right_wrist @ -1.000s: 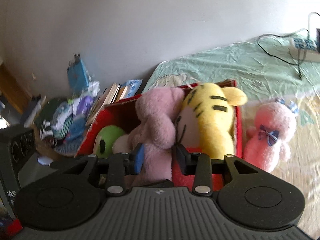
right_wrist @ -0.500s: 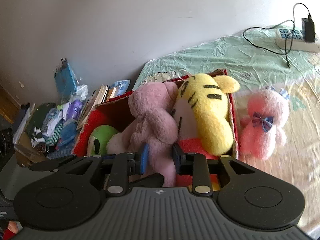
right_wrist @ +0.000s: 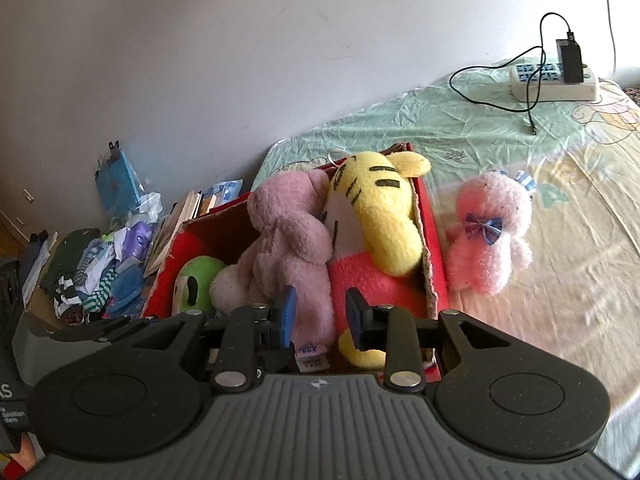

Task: Organize objects
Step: 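Pull the right gripper out of the box toward the white bunny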

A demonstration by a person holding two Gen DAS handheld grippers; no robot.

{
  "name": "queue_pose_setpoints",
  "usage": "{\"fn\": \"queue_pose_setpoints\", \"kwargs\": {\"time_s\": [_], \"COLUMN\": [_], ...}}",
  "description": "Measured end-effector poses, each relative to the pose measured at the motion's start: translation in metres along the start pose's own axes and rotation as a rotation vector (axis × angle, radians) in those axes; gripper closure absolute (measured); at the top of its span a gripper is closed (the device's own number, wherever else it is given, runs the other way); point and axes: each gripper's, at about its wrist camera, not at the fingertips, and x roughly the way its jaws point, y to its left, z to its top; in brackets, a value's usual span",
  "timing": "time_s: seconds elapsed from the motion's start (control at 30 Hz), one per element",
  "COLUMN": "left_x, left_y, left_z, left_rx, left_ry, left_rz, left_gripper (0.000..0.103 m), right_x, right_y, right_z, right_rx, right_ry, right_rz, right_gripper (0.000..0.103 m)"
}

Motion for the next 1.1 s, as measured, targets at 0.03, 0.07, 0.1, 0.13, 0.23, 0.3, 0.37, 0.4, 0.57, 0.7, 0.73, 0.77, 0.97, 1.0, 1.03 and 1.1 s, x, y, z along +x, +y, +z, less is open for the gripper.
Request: {"fn": "queue_pose_setpoints", "kwargs": {"time_s": [0.03,0.07,0.1,0.13,0.23,0.3,0.37,0.4,0.57,0.7,0.73,0.77,0.97,1.0,1.03,1.1], "left_x": [-0.001,-0.002,-0.003,-0.004,-0.011,-0.016,-0.020,-0.022,-0.029,-0.030,-0.030,-0.030,-0.028,-0.028,-0.027,-0.025], "left_y": [0.000,-0.001,-0.002,-0.002,-0.002,-0.003,-0.004,-0.005,-0.006,-0.010,-0.010,-0.011,-0.024,-0.026,-0.028,-0.031], "left_z": [-0.001,-0.001,-0.002,-0.002,-0.003,-0.004,-0.005,-0.006,-0.012,-0.017,-0.019,-0.020,-0.030,-0.031,-0.033,-0.036], "left_rx": [0.002,0.005,0.009,0.011,0.014,0.022,0.031,0.034,0.037,0.044,0.045,0.048,0.100,0.105,0.112,0.127], "left_ry": [0.001,0.003,0.006,0.008,0.001,0.001,0.005,0.011,0.033,0.059,0.064,0.068,0.080,0.084,0.086,0.092], "left_rz": [0.006,0.017,0.031,0.040,0.052,0.071,0.094,0.103,0.118,0.133,0.131,0.132,0.147,0.144,0.143,0.141], "left_gripper": [0.011,0.011,0.011,0.011,0.011,0.011,0.011,0.011,0.011,0.011,0.011,0.011,0.009,0.009,0.009,0.009], "right_x": [-0.002,-0.004,-0.006,-0.008,-0.013,-0.017,-0.020,-0.021,-0.030,-0.036,-0.037,-0.039,-0.046,-0.046,-0.047,-0.048], "right_y": [0.000,0.000,0.000,0.001,0.005,0.009,0.013,0.015,0.022,0.023,0.023,0.024,0.026,0.026,0.025,0.023], "right_z": [-0.001,-0.003,-0.004,-0.005,-0.008,-0.010,-0.012,-0.012,-0.017,-0.021,-0.022,-0.024,-0.033,-0.034,-0.035,-0.037], "right_rx": [0.000,0.001,0.000,-0.002,-0.017,-0.030,-0.035,-0.038,-0.056,-0.045,-0.046,-0.048,-0.052,-0.052,-0.050,-0.043], "right_ry": [-0.007,-0.014,-0.020,-0.025,-0.039,-0.048,-0.053,-0.056,-0.072,-0.064,-0.064,-0.064,-0.064,-0.063,-0.063,-0.060], "right_rz": [-0.007,-0.013,-0.019,-0.024,-0.035,-0.041,-0.040,-0.039,-0.051,-0.054,-0.055,-0.057,-0.070,-0.074,-0.078,-0.077], "right_gripper": [0.072,0.072,0.072,0.072,0.072,0.072,0.072,0.072,0.072,0.072,0.072,0.072,0.072,0.072,0.072,0.072]}}
